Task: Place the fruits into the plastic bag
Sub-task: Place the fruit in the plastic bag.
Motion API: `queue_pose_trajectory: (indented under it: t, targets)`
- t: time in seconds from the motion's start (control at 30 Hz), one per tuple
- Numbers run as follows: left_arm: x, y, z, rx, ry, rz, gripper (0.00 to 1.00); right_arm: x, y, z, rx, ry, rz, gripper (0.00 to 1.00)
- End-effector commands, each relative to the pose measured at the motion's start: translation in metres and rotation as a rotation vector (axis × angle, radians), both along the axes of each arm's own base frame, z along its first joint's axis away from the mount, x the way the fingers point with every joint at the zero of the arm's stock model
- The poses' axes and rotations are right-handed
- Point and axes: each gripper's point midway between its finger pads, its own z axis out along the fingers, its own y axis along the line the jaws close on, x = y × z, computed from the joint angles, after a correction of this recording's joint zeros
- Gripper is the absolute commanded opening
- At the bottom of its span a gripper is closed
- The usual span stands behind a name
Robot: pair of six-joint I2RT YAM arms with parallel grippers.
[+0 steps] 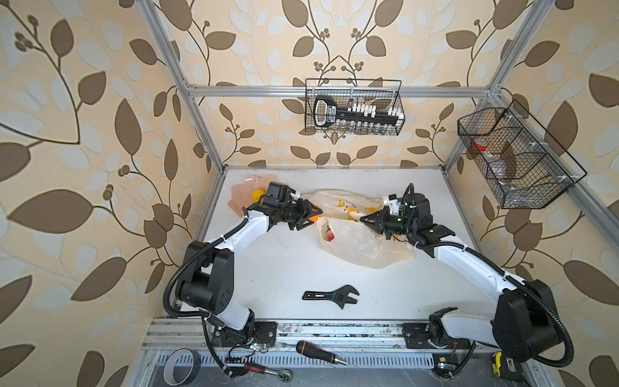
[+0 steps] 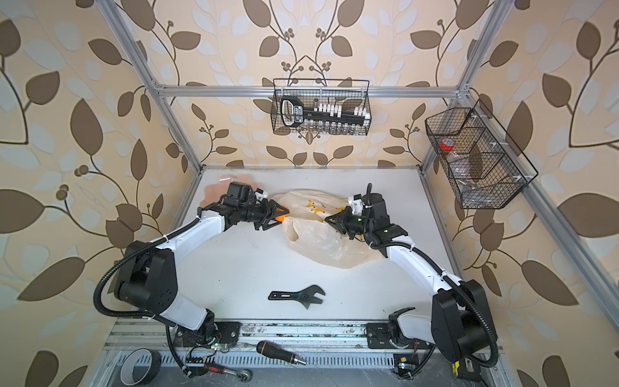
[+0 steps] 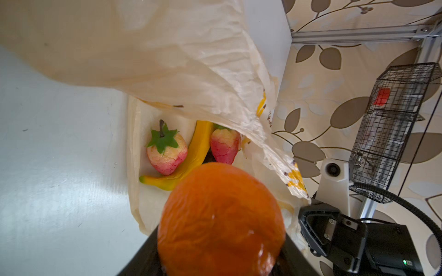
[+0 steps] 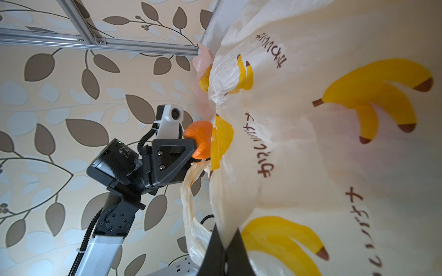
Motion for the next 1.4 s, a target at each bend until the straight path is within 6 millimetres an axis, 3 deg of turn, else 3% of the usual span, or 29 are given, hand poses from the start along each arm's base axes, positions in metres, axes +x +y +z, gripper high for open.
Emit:
queue_pose_trajectory:
  t: [0.0,0.13,0.27,0.37,0.67,0.93,1.03,1.13,1.17,1.23,1.37]
  targets:
    - [-0.011,-0.027,0.02,-0.067,-0.045,-0.093,0.28,0.0,-0.001,0.005,0.0,-0.011,-0.008,0.0]
    - [-0.035,-0.04,0.001,-0.072,0.011,-0.149,0.28,0.002,0.0,0.006,0.007,-0.011,-0.008,0.0]
    - [-0.054,-0.066,-0.006,-0.101,0.038,-0.237,0.28,0.002,-0.001,0.004,0.005,-0.008,-0.013,0.0]
    - [-0.057,-0.084,-0.013,-0.084,0.055,-0.286,0.28,0.003,0.0,0.004,0.009,-0.008,-0.013,0.0]
    - [-0.023,-0.125,-0.033,-0.038,0.044,-0.295,0.25,0.001,0.008,0.005,0.02,-0.003,-0.01,0.0]
    - [0.0,-0.166,-0.061,-0.02,0.059,-0.254,0.29,0.0,0.014,0.004,0.067,0.008,-0.015,0.0]
    - [0.002,-0.173,-0.064,-0.005,0.064,-0.257,0.48,0.0,0.013,0.004,0.068,0.006,-0.016,0.0]
    - [-0.001,-0.164,-0.06,0.048,0.058,-0.259,0.8,0.0,0.011,0.004,0.066,0.007,-0.02,0.0]
    - [-0.001,-0.158,-0.057,0.068,0.053,-0.255,0.86,0.0,0.01,0.005,0.066,0.004,-0.023,0.0]
    - [-0.004,-0.143,-0.051,0.113,0.056,-0.243,0.93,0.0,0.007,0.004,0.062,0.005,-0.03,0.0]
    - [-0.018,-0.107,-0.036,0.199,0.058,-0.246,0.97,0.001,-0.001,0.002,0.049,0.007,-0.05,0.0]
